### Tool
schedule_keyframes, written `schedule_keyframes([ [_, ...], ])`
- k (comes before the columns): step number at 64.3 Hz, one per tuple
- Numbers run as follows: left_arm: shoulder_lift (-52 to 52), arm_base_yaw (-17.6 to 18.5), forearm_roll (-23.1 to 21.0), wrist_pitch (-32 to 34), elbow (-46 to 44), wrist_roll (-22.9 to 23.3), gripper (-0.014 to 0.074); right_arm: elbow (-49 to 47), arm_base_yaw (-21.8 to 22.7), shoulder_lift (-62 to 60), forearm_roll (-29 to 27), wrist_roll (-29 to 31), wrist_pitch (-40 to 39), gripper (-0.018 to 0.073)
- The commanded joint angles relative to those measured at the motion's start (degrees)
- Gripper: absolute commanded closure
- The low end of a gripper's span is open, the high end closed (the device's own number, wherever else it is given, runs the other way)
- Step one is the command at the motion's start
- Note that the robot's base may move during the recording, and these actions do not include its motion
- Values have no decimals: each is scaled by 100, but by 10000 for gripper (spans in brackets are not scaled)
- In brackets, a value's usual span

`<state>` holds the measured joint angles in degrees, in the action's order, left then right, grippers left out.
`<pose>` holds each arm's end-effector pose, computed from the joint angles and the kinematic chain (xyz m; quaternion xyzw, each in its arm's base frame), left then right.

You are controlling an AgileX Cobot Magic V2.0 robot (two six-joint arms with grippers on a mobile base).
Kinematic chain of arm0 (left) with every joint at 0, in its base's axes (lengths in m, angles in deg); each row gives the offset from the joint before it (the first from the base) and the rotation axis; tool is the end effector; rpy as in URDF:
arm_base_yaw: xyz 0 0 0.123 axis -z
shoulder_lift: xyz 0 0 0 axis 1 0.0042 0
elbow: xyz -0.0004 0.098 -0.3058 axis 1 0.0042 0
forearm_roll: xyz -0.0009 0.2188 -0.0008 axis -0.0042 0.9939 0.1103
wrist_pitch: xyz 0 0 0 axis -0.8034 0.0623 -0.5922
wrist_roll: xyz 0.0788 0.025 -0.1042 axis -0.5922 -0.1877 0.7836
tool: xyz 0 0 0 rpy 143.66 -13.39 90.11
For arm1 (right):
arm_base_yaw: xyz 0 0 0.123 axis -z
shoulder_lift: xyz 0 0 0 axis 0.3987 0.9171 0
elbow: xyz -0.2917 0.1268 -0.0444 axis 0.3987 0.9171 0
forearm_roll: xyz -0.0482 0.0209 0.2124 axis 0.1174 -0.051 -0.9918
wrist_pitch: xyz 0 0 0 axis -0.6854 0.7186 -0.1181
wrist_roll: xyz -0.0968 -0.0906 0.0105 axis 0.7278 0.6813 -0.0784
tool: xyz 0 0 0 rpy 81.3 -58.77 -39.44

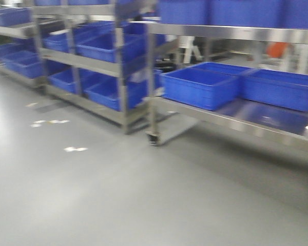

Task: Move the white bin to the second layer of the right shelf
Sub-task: 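Hold the bin in the right gripper while driving toward the windows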

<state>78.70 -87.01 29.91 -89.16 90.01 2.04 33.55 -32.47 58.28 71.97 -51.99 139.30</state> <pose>0.0283 -0.0026 0.2033 -0.0066 0.7057 -0.0474 0.7069 0.0926 0.0054 0.3127 0.0336 0.9418 0.0283 0.3334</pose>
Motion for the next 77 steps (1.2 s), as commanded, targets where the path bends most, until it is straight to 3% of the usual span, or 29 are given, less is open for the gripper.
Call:
schedule_keyframes([
  [1,-102,29,-4,476,161,30,512,-169,33,-11,19,20,-343,494],
  [77,-102,29,-4,476,161,30,512,-169,33,-11,19,20,-343,494],
])
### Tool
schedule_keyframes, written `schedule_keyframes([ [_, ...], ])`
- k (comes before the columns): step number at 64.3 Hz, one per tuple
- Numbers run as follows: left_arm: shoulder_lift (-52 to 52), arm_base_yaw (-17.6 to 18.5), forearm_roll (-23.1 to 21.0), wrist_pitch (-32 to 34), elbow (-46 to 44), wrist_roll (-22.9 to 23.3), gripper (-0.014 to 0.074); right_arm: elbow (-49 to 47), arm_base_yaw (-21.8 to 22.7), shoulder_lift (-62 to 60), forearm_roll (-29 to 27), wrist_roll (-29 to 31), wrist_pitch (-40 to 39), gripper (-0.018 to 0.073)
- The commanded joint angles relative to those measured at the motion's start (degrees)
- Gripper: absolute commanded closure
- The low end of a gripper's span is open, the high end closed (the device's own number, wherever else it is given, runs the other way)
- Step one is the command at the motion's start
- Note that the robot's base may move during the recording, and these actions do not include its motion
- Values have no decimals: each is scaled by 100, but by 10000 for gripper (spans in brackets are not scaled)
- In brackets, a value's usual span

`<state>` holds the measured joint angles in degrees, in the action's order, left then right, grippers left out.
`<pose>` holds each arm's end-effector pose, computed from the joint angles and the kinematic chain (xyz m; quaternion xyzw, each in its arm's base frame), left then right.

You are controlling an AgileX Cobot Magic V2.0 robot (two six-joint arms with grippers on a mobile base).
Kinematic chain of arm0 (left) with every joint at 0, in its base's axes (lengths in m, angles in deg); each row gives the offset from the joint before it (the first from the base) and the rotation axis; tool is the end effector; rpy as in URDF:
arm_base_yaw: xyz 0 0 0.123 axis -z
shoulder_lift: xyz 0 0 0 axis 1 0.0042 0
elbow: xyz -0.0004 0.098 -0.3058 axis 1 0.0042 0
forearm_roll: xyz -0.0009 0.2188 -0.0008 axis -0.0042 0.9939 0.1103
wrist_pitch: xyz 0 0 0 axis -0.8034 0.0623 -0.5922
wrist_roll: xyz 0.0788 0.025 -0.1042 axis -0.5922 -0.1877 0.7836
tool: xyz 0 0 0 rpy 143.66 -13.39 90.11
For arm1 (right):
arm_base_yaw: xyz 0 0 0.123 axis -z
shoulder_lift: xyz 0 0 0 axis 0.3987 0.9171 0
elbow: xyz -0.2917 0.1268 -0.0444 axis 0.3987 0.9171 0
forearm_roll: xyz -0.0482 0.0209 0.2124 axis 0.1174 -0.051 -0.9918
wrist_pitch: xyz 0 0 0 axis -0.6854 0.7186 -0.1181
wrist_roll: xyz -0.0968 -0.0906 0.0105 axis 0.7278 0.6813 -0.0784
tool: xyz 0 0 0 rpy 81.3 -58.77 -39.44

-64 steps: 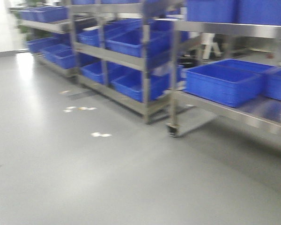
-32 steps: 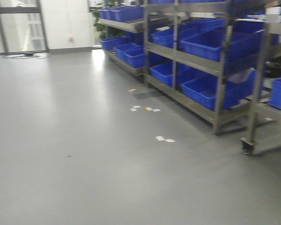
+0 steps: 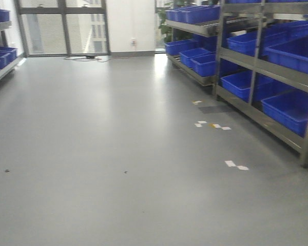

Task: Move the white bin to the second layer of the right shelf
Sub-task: 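Hold the bin in the right gripper while driving toward the windows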

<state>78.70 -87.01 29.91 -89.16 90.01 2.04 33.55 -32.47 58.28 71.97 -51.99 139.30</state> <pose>0.0283 -0.0026 0.2033 -0.0066 0.7057 -0.0474 0.7069 0.0926 0.0054 0.3127 0.0336 0.9418 0.0283 0.3334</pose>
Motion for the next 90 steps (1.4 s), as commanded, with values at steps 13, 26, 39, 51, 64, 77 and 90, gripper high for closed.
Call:
schedule_keyframes([
  [13,-102,29,-4,476,161,30,512,-169,33,-11,19,20,-343,494],
  [26,-102,29,-4,476,161,30,512,-169,33,-11,19,20,-343,494],
  [39,-102,29,-4,476,161,30,512,-169,33,-11,19,20,-343,494],
  [51,-102,29,-4,476,161,30,512,-169,33,-11,19,20,-343,494],
  [64,-102,29,-4,476,161,30,512,-169,33,-11,19,20,-343,494],
  [77,-102,29,-4,476,161,30,512,-169,33,-11,19,20,-343,494],
  [90,-102,29,-4,476,161,30,512,-169,33,-11,19,20,-343,494],
])
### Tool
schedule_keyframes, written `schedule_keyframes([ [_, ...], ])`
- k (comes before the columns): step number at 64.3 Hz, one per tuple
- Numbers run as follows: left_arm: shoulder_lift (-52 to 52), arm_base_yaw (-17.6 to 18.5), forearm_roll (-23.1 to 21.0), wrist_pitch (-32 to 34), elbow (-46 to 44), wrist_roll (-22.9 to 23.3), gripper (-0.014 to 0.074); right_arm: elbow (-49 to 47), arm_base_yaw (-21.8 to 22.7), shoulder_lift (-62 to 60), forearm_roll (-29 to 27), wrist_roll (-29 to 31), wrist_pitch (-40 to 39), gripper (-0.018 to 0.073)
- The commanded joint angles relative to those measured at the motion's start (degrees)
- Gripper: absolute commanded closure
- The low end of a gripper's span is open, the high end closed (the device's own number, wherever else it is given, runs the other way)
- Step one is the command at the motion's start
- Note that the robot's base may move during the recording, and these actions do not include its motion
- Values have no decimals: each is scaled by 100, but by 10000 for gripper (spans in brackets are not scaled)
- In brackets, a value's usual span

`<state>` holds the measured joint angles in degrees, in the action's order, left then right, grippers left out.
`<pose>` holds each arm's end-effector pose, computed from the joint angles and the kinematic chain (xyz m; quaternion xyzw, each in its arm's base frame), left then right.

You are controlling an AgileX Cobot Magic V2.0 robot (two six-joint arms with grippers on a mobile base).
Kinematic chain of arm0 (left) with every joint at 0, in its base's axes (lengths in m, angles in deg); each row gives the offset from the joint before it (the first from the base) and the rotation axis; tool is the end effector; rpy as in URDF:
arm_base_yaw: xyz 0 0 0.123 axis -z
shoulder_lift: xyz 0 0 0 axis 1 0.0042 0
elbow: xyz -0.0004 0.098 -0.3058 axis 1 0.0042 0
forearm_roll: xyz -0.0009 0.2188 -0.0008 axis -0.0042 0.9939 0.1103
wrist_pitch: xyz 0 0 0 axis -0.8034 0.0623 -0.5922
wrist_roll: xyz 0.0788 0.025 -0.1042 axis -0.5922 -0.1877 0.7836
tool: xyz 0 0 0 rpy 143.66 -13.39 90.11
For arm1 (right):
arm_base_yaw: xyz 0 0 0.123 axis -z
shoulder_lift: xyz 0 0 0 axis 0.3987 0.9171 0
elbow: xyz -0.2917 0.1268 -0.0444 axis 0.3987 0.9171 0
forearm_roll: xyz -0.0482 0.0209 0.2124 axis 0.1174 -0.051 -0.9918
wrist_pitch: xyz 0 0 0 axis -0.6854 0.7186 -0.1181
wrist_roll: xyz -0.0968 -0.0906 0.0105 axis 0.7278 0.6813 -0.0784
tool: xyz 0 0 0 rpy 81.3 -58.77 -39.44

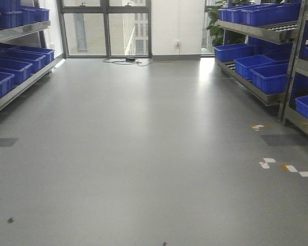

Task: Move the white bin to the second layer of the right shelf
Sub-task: 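Hold the bin in the right gripper while driving toward the windows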

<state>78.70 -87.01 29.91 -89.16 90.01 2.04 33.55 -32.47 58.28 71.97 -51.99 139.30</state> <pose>0.0283 -0.0026 0.2033 -0.0066 0.7057 -0.0474 0.7069 0.0926 0.0054 0.3127 0.0336 0.9418 0.0283 0.3334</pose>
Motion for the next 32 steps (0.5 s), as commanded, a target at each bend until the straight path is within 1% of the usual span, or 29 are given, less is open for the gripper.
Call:
schedule_keyframes([
  [1,-102,29,-4,476,161,30,512,-169,33,-11,19,20,-343,494],
  [32,-102,29,-4,476,161,30,512,-169,33,-11,19,20,-343,494],
])
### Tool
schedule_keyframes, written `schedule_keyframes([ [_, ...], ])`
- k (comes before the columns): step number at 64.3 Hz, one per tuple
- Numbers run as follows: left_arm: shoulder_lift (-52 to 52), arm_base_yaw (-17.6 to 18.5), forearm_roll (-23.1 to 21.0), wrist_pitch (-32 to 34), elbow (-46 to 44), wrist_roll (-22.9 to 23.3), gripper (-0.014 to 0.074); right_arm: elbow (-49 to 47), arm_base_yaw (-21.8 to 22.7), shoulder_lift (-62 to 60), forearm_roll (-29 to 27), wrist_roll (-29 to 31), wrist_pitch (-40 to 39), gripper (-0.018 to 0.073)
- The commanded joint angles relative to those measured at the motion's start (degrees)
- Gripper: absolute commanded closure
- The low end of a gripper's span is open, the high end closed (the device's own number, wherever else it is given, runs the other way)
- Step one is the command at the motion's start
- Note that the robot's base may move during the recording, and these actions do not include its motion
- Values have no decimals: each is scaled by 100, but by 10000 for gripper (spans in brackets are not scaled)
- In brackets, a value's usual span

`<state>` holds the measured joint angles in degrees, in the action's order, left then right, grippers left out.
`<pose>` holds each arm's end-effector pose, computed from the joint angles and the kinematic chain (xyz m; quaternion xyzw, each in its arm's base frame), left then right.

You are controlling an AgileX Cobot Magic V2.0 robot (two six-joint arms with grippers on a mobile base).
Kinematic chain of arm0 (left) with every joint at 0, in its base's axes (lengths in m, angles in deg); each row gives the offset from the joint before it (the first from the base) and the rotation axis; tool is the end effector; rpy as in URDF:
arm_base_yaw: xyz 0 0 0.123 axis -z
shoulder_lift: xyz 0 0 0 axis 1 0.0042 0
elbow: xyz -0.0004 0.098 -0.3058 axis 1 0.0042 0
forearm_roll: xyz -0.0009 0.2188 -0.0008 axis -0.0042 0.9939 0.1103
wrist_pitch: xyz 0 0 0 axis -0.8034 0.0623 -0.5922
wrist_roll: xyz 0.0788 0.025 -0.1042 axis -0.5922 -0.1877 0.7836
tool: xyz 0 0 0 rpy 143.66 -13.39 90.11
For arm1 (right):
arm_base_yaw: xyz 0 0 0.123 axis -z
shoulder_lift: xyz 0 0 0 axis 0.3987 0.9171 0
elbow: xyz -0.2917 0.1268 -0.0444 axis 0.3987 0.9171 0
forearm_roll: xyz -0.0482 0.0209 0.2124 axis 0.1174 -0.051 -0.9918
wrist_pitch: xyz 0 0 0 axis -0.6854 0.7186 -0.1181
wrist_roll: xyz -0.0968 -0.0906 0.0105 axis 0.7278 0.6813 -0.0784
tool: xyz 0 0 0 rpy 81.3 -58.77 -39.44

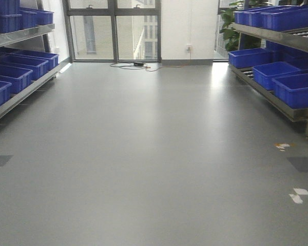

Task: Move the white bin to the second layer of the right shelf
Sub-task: 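Hold the bin in the right gripper while driving toward the windows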

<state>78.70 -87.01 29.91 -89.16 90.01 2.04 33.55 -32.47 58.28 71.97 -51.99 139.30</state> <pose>0.0283 -0.0026 0.2033 -0.0066 0.7057 -0.0474 0.7069 0.0926 0.0054 0.3127 0.0336 0.9418 0.0283 0.3334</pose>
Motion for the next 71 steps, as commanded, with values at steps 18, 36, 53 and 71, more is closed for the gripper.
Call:
schedule_keyframes([
  [18,-102,29,-4,476,161,30,512,-169,33,-11,19,20,-343,494],
  [36,-102,29,-4,476,161,30,512,-169,33,-11,19,20,-343,494],
  [53,-102,29,-4,476,161,30,512,-169,33,-11,19,20,-343,494],
  [71,-102,29,-4,476,161,30,512,-169,33,-11,19,20,-343,494],
])
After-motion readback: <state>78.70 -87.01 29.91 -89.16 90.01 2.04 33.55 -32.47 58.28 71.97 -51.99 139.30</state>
